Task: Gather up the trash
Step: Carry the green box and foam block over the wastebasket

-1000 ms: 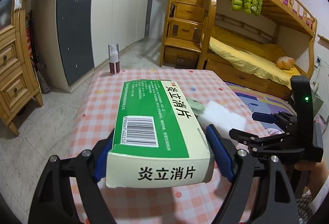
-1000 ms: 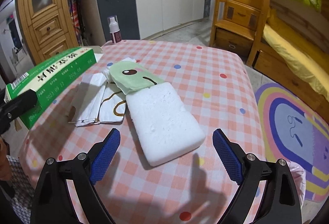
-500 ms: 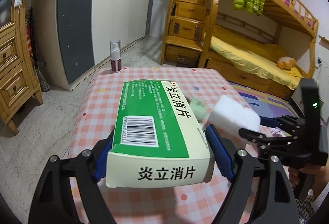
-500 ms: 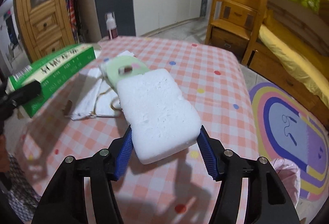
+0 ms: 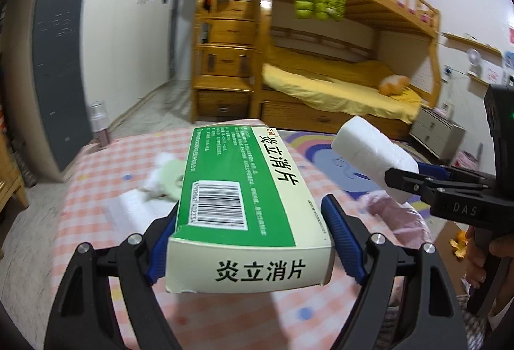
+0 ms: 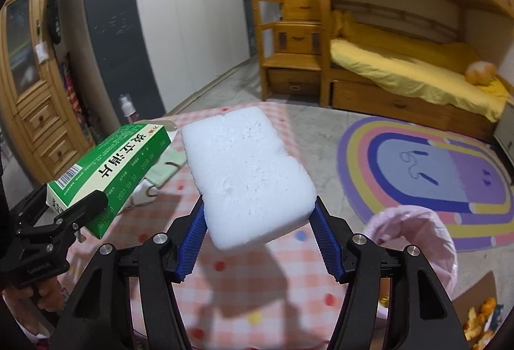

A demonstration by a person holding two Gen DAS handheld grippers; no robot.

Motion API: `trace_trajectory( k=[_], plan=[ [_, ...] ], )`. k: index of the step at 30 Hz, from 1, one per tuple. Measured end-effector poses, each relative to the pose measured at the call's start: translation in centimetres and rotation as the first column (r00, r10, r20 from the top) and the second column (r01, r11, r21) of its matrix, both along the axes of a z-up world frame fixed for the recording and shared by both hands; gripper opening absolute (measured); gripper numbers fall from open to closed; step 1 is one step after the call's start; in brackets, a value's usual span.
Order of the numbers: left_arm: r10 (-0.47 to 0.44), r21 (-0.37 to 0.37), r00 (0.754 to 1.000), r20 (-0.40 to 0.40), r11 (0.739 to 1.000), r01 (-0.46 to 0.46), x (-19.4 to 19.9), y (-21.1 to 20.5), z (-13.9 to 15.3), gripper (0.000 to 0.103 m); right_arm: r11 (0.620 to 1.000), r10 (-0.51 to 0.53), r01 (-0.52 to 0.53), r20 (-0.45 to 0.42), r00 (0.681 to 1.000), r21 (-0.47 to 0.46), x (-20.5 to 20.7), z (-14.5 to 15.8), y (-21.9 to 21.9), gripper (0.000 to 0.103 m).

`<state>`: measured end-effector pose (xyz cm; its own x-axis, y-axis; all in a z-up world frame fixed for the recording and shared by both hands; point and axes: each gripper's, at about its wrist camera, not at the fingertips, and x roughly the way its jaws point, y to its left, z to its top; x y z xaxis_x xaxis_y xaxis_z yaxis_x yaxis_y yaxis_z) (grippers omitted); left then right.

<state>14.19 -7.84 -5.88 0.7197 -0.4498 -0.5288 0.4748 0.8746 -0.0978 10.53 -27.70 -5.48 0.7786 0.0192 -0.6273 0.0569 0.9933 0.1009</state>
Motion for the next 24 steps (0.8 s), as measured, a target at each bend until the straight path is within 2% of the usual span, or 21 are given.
trace_trajectory(
  k=[5, 8, 12, 15, 18, 24],
  plan=[
    [-0.108, 0.015, 0.994, -0.006, 0.994, 0.108, -0.6, -5.1, -0.8, 0.080, 0.990, -0.137, 0.137, 0.004, 0.990, -0.006, -2.6, -0.7, -4.6, 0.064],
    [-0.185, 0.003, 0.982, -0.023, 0.983, 0.185, -0.8, -8.5, -1.1, 0.080, 0.975, -0.221, 0.221, -0.014, 0.975, -0.025, -4.0, -1.5, -7.4, 0.064],
    [-0.289, -0.013, 0.956, -0.053, 0.957, 0.289, -1.4, -13.3, -1.8, 0.080, 0.947, -0.321, 0.321, -0.039, 0.946, -0.009, -6.1, -2.8, -11.3, 0.065],
    [-0.363, 0.012, 0.930, -0.067, 0.931, 0.364, -1.8, -17.4, -2.5, 0.080, 0.924, -0.383, 0.383, -0.066, 0.922, -0.005, -7.1, -4.0, -13.7, 0.066],
    [-0.413, 0.012, 0.907, -0.077, 0.910, 0.416, -2.2, -20.4, -3.0, 0.081, 0.900, -0.436, 0.436, -0.090, 0.896, -0.018, -7.5, -5.4, -15.8, 0.066],
    [-0.467, -0.011, 0.877, -0.115, 0.883, 0.469, -1.0, -26.1, -4.2, 0.082, 0.874, -0.483, 0.487, -0.125, 0.867, -0.002, -7.5, -7.5, -19.2, 0.068]
  ],
)
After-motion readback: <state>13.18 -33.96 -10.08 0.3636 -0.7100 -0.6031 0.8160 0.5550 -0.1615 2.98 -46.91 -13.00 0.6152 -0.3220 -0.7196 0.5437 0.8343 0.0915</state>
